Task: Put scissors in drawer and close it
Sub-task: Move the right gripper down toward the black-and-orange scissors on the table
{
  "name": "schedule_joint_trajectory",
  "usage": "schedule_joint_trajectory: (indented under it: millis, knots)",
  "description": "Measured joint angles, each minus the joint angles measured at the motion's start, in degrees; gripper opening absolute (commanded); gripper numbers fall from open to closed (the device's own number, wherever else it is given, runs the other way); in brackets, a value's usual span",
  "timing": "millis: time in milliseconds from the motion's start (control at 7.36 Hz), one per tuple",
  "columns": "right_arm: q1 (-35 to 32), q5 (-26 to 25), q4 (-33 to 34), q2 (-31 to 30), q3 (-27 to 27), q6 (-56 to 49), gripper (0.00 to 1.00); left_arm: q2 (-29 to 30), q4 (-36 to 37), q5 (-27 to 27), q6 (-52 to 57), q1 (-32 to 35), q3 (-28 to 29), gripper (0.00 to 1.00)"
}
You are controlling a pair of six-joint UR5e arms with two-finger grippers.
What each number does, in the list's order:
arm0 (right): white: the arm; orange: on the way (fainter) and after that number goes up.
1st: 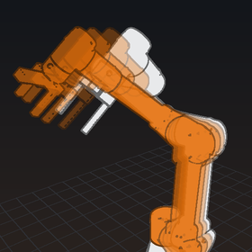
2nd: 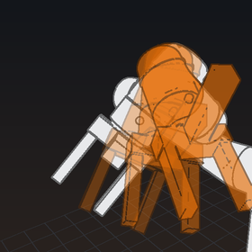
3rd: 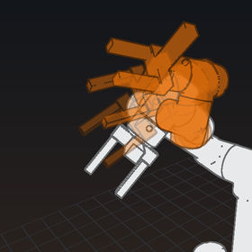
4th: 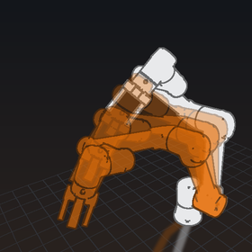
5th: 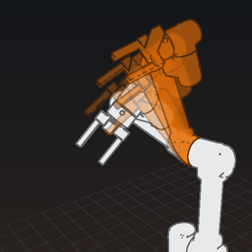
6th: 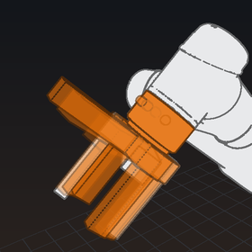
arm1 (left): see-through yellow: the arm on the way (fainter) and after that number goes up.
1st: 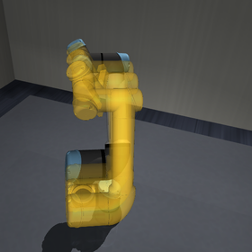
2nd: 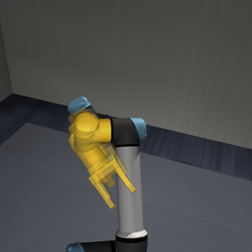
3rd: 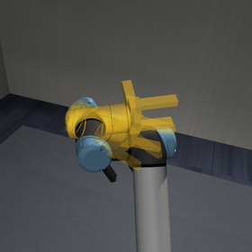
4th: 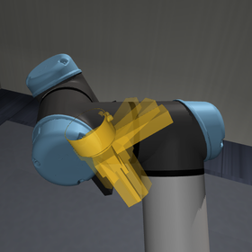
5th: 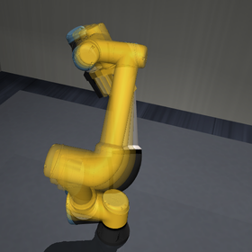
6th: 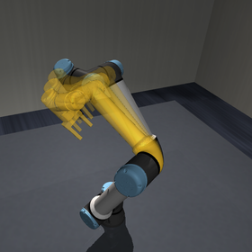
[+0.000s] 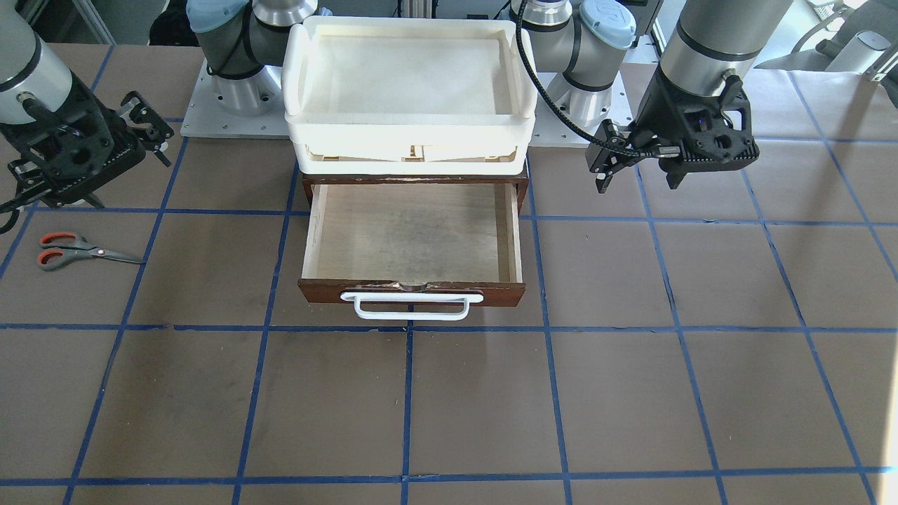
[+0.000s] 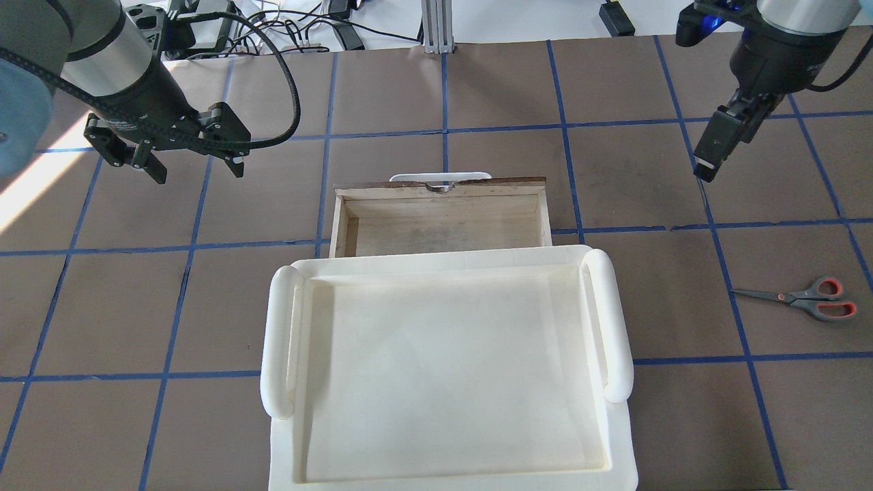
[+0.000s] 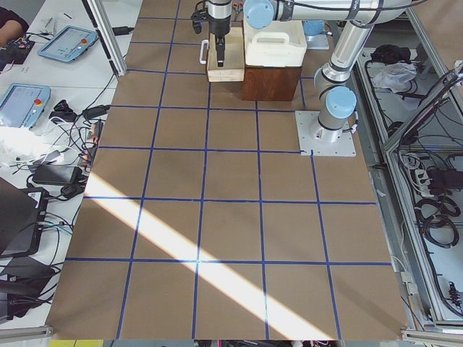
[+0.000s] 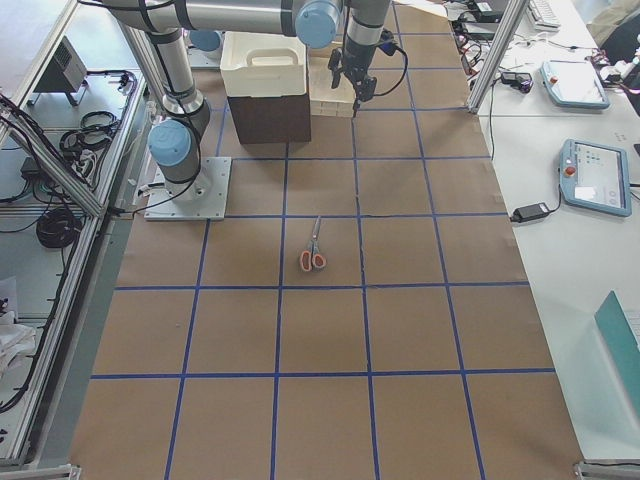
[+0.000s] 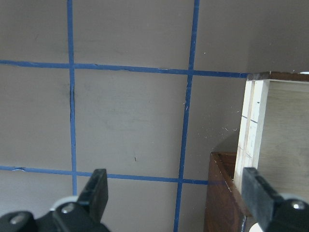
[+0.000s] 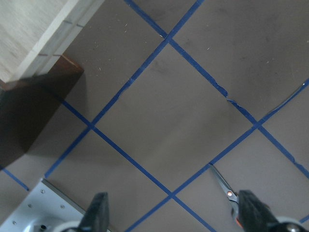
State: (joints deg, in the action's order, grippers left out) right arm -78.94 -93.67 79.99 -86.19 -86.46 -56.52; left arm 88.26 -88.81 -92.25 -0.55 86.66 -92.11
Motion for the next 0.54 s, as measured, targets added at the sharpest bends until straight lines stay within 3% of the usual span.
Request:
schedule_joint_trajectory:
  millis: [272, 544]
  knots:
    - [6.3, -3.7, 3.7, -0.5, -5.2, -19.5, 0.95, -0.1, 0.0, -0.1, 0.1, 0.0, 0.0, 1.0]
    - [15.3, -4.4, 14.0, -0.5, -13.4, -39.2, 0.98, -0.1, 0.0, -0.2, 0.1, 0.0, 0.0, 1.0]
